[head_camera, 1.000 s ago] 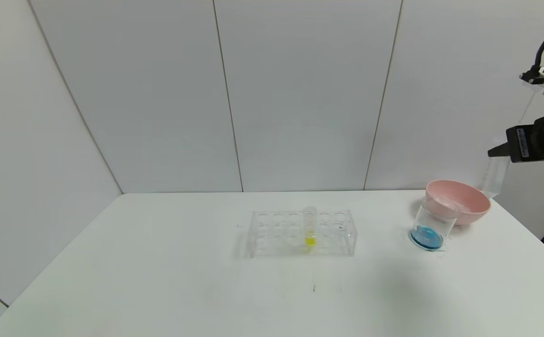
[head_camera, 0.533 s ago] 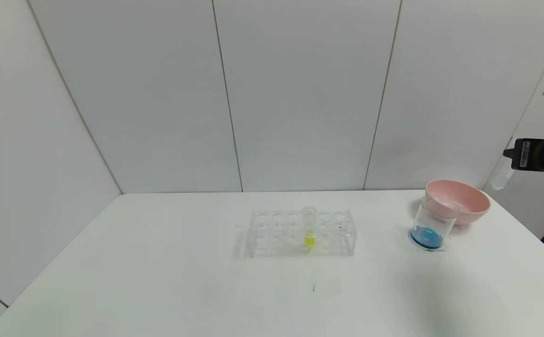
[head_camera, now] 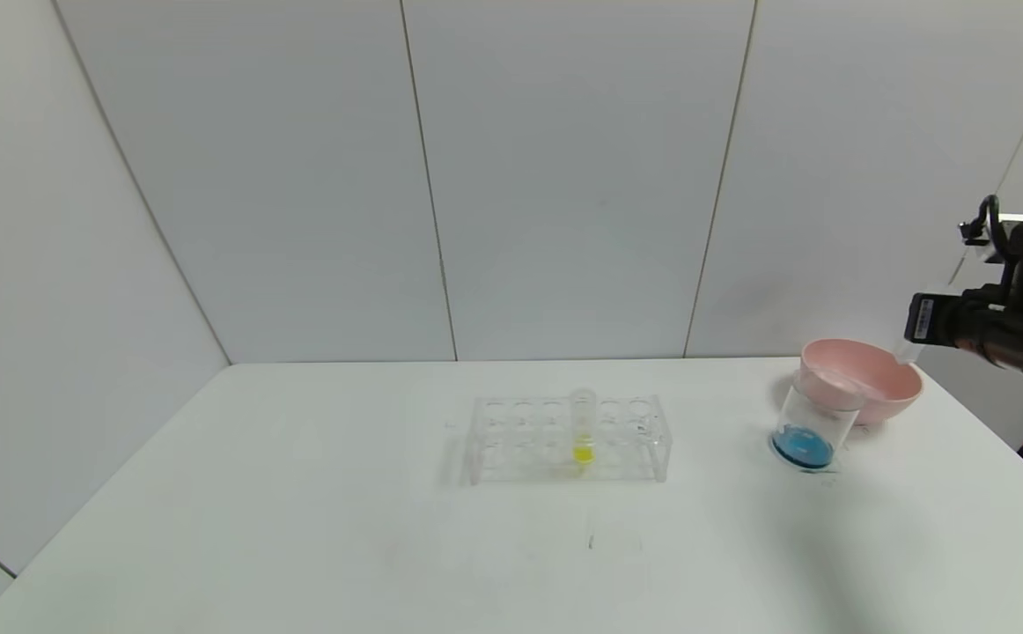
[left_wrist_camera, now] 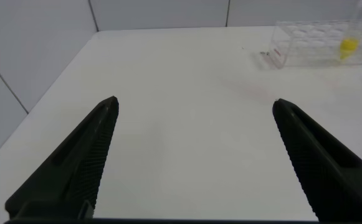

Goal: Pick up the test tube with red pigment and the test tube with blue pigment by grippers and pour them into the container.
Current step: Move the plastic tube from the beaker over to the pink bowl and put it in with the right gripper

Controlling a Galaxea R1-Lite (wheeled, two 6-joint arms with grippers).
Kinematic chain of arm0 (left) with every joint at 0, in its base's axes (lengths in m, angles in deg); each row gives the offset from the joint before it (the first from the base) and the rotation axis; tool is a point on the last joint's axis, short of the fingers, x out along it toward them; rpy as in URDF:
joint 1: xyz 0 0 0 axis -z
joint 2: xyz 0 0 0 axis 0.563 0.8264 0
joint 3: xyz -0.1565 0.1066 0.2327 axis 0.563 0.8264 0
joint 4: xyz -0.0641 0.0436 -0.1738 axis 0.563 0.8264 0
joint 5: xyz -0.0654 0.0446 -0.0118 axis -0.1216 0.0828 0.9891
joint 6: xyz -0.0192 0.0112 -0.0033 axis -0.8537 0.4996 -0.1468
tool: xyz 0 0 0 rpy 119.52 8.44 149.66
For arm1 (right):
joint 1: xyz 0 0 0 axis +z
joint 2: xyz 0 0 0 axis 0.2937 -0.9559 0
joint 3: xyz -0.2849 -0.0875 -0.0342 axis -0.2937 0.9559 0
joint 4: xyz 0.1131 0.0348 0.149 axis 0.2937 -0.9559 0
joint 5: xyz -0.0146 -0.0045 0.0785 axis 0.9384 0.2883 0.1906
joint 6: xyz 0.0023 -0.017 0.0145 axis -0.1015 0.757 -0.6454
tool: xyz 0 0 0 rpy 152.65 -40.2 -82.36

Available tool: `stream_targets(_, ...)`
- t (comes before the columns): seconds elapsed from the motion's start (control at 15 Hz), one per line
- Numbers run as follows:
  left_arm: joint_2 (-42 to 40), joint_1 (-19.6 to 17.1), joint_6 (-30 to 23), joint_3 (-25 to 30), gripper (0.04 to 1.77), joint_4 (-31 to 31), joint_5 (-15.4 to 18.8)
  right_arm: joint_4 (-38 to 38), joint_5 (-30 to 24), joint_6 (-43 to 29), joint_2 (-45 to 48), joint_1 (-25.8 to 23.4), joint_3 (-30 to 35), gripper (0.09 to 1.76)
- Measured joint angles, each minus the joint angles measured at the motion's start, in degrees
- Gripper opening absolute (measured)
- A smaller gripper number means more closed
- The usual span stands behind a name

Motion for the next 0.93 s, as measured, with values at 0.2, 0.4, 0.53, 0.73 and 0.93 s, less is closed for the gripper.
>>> stream_targets(0.2,0.0,0.0,0.0,0.0,1.76,0.0,0.0,2.7,1.8,-1.4,-4.4,0.6,-0.3,0.48)
stream_targets(0.4,0.0,0.0,0.0,0.0,1.76,0.0,0.0,3.2,1.9,-1.7,-6.4,1.3,-0.5,0.48)
stream_targets(0.53,0.0,0.0,0.0,0.0,1.76,0.0,0.0,3.2,1.9,-1.7,-6.9,1.6,-0.6,0.48)
stream_targets(0.73,0.0,0.0,0.0,0.0,1.76,0.0,0.0,3.2,1.8,-1.7,-7.3,1.7,-1.1,0.48)
stream_targets(0.93,0.0,0.0,0.0,0.0,1.76,0.0,0.0,3.3,1.9,-1.7,-7.5,1.6,-1.7,0.48)
